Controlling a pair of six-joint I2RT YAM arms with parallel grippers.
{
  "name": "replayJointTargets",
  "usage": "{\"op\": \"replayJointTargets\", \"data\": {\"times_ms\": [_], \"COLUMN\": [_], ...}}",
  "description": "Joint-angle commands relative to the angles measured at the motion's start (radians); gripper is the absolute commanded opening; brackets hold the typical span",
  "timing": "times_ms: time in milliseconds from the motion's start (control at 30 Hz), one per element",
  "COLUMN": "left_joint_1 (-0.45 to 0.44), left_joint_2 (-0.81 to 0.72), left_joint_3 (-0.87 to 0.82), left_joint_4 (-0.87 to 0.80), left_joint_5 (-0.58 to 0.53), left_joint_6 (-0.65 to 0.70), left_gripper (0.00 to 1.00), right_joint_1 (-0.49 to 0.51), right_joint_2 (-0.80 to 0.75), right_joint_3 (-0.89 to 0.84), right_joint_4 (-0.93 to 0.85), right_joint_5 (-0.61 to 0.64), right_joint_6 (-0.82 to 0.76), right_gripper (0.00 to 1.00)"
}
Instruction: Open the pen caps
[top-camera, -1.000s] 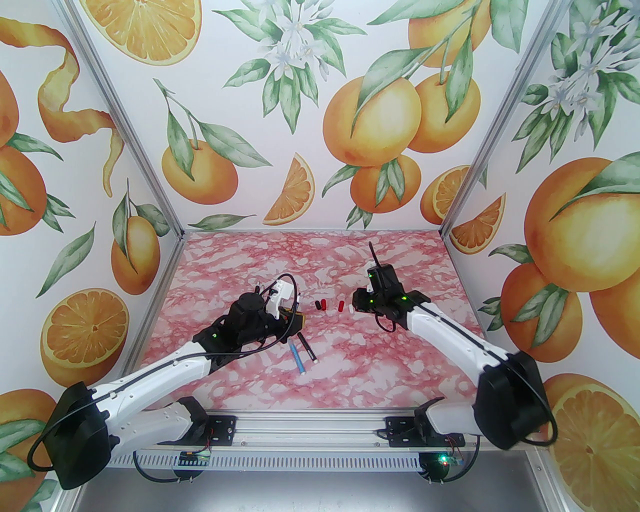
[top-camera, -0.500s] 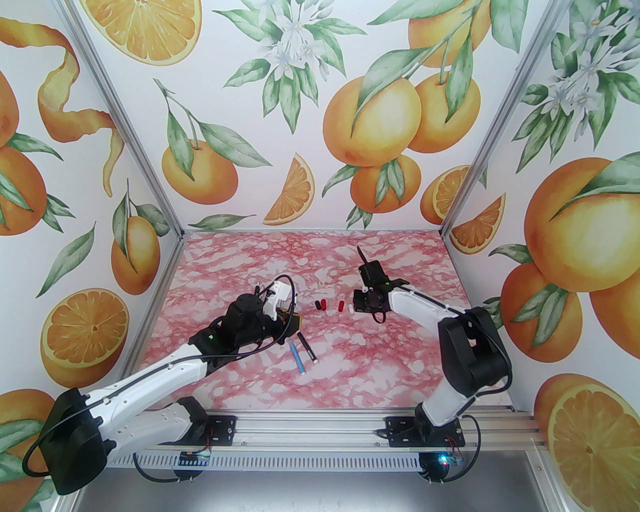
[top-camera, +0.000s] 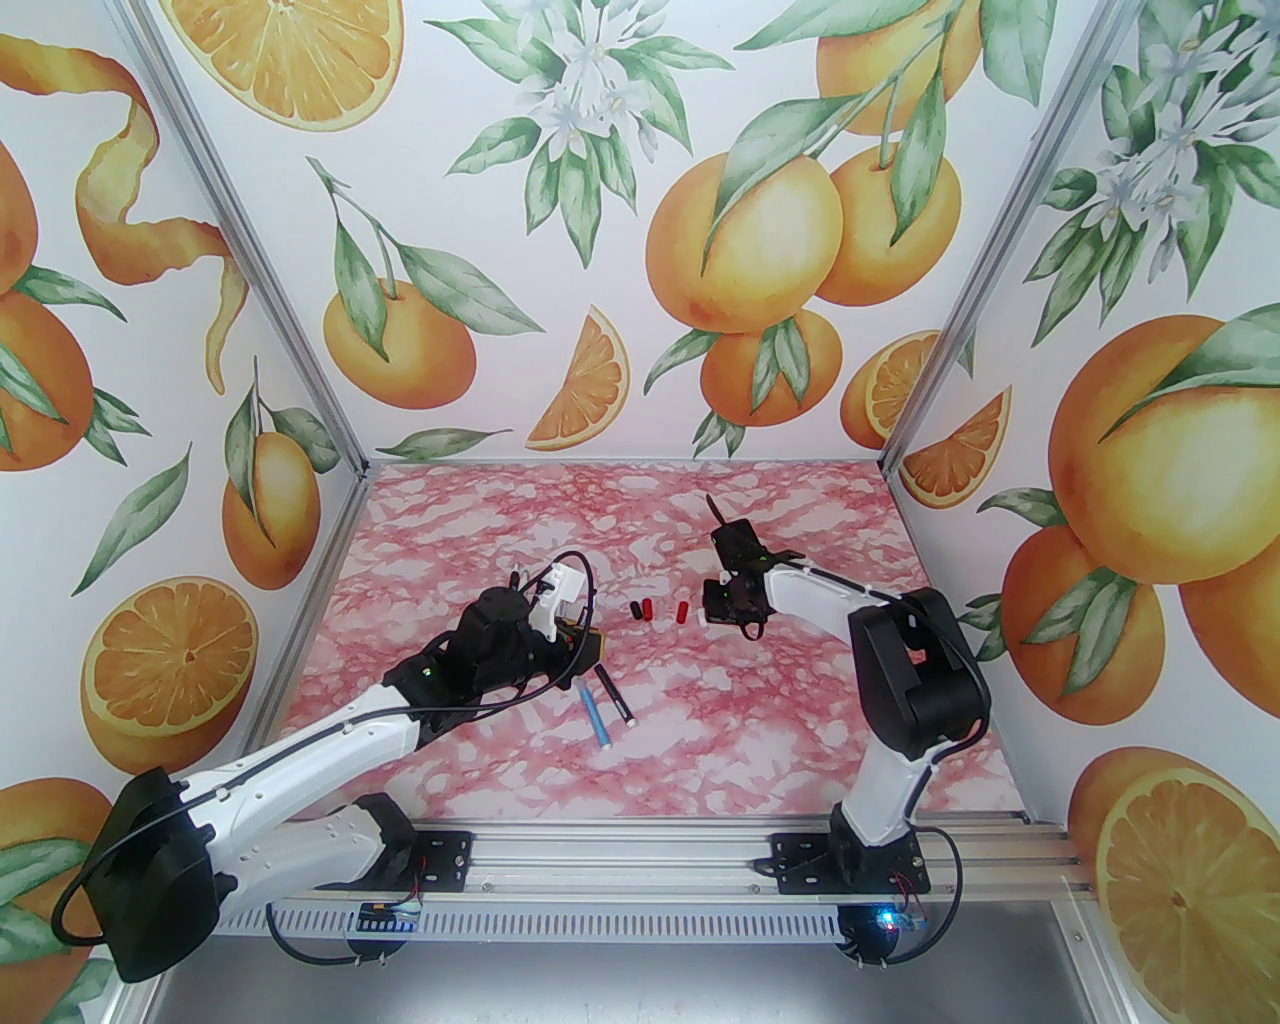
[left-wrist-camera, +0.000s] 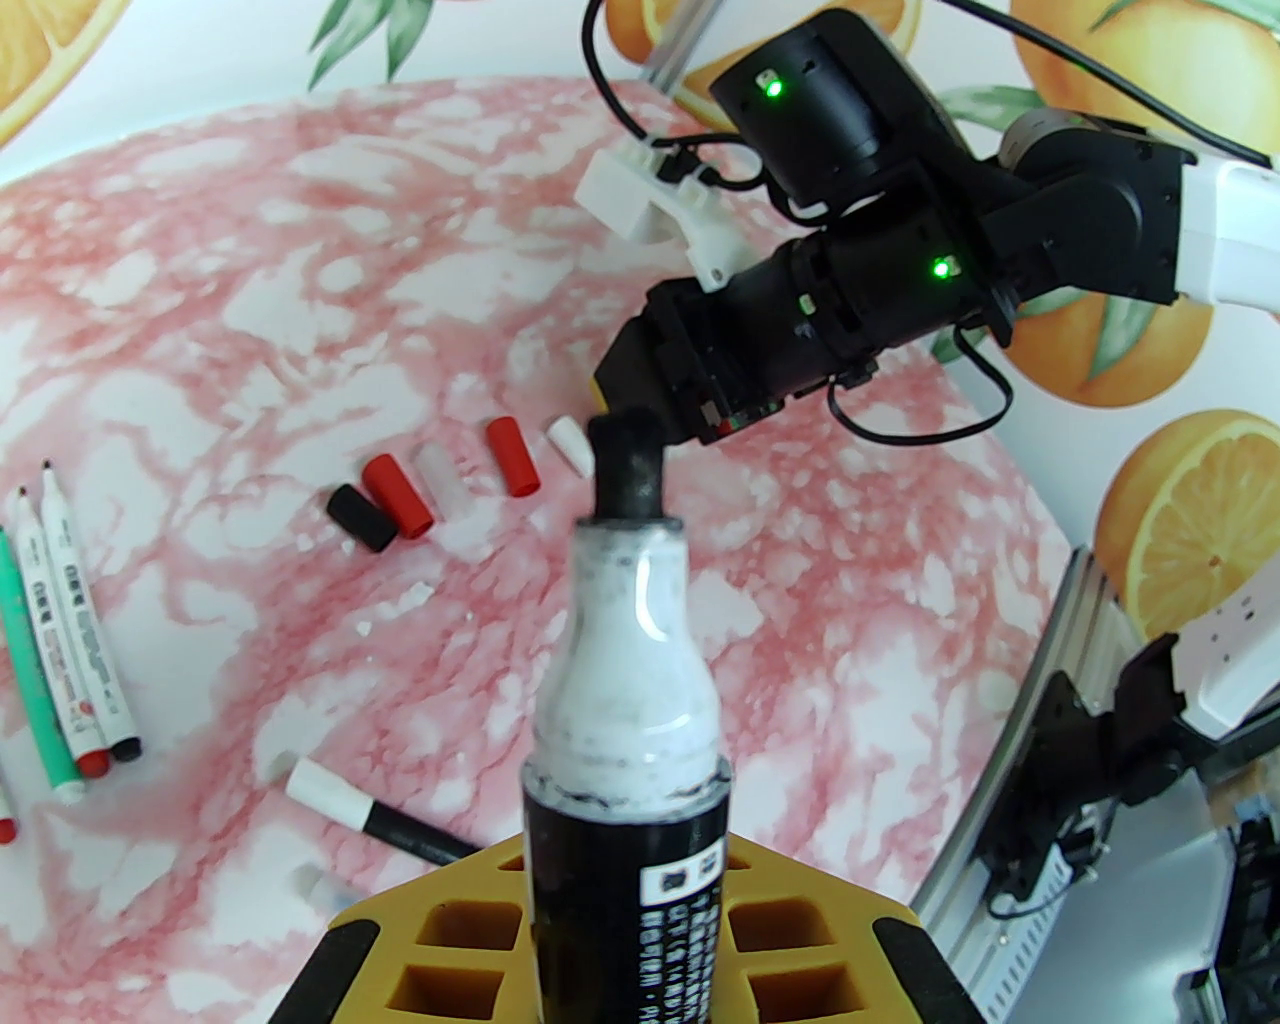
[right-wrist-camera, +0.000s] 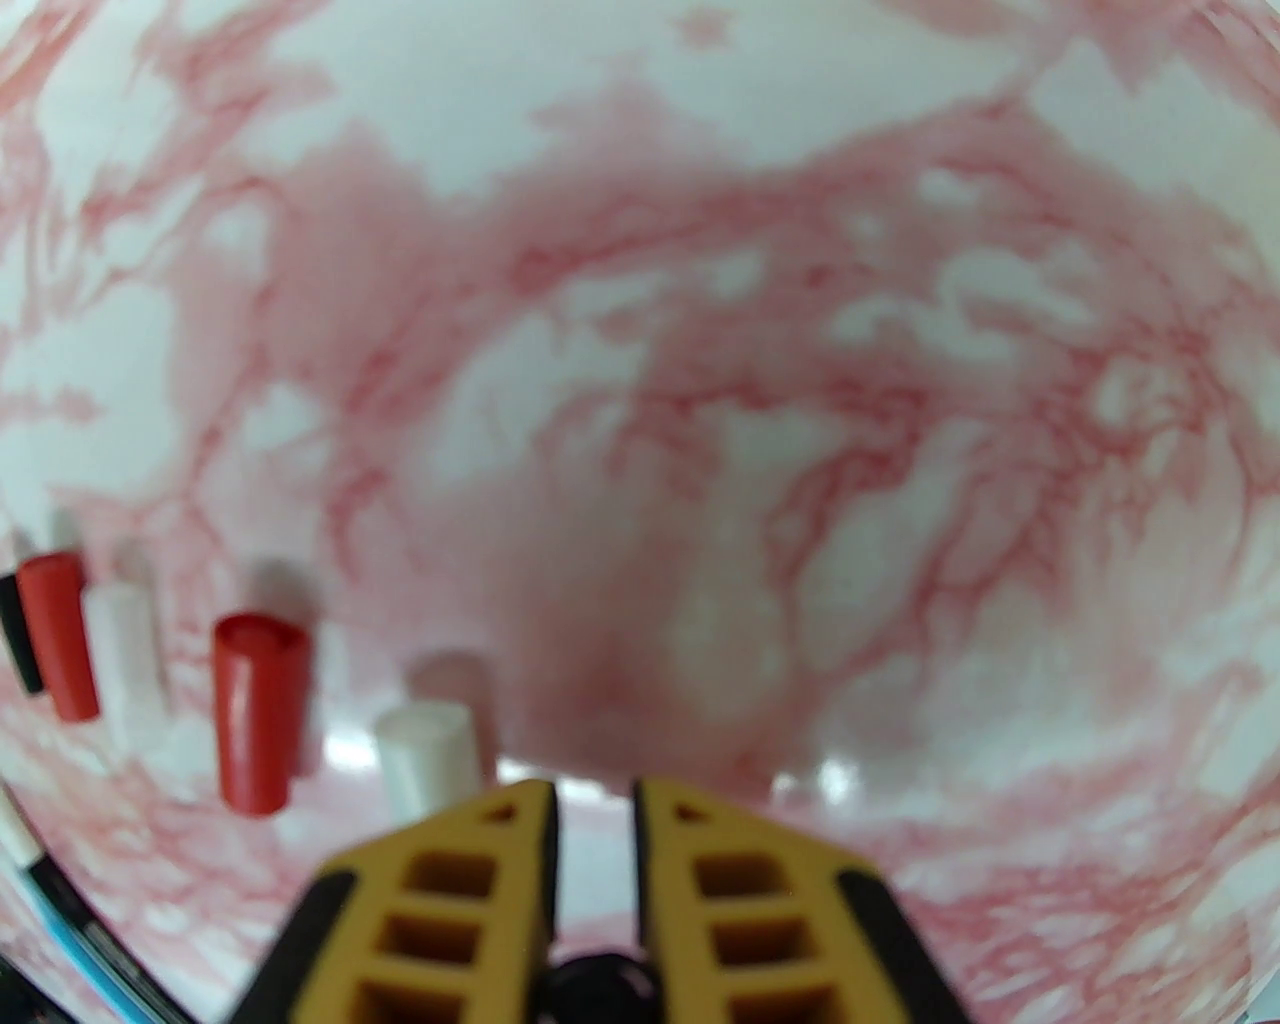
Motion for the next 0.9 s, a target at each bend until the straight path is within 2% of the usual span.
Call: {"op": "replayJointTargets", "data": {"times_ms": [0,867], "left_joint_1": [0.001,-0.017], "left_joint_2": [0.009,0.065], "left_joint_3": [0.027,0.044], "left_joint_4": [-0.016,-0.010], "left_joint_5": [0.004,0.017], "left_joint_6": [0.027,0.019], "left_gripper": [0.00,0.00], "right_joint_1": [-0.004,-0.005], "right_joint_2": [0.031,0.051], "right_joint_3": [0.029,0.061], "right_joint_4": [-0.010,-0.035], "right_joint_5": [-0.023,-0.021], "right_joint_6": [-0.002,-0.006], "right_gripper": [0.18,0.29]}}
